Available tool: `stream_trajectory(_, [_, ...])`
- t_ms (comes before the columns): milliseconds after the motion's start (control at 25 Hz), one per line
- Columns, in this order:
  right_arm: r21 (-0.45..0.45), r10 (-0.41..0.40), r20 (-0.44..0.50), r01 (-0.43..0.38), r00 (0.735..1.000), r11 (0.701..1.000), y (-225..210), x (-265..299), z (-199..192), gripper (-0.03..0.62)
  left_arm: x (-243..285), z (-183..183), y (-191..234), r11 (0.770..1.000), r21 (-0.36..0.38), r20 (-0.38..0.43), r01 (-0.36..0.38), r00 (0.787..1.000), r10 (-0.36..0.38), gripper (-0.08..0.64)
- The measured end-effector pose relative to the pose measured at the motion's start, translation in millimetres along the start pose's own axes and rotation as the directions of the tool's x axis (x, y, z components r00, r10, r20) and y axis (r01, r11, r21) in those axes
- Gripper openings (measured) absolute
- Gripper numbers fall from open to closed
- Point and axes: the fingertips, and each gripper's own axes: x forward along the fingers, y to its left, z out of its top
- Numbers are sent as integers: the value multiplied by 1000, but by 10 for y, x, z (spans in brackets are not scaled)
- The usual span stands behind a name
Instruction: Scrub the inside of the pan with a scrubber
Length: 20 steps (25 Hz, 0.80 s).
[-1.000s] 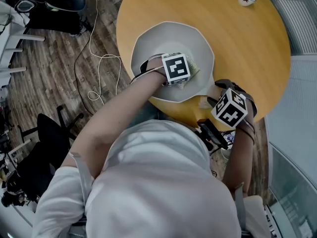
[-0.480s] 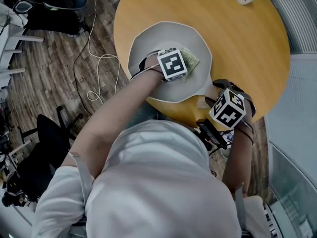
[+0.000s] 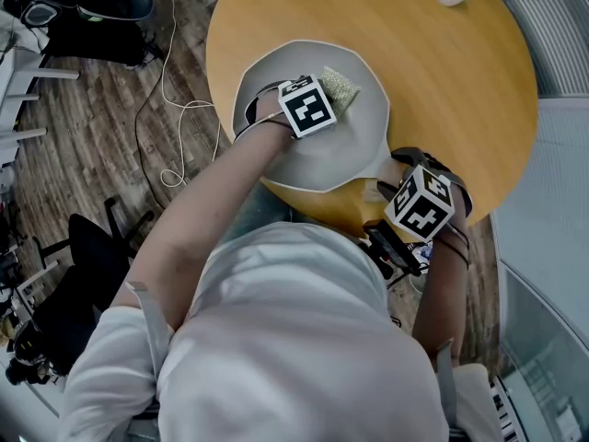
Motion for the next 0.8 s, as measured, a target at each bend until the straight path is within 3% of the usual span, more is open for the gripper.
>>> stream_trajectory(320, [3, 0, 7, 0, 1000, 1000, 28, 6, 7, 242, -110, -117, 212, 998, -53, 11, -36, 999, 37, 17])
stream_trajectory(800, [1, 1, 9, -1, 1000, 1000, 40, -5, 30, 242, -223, -435, 194, 998, -49, -110, -45, 993, 39, 17])
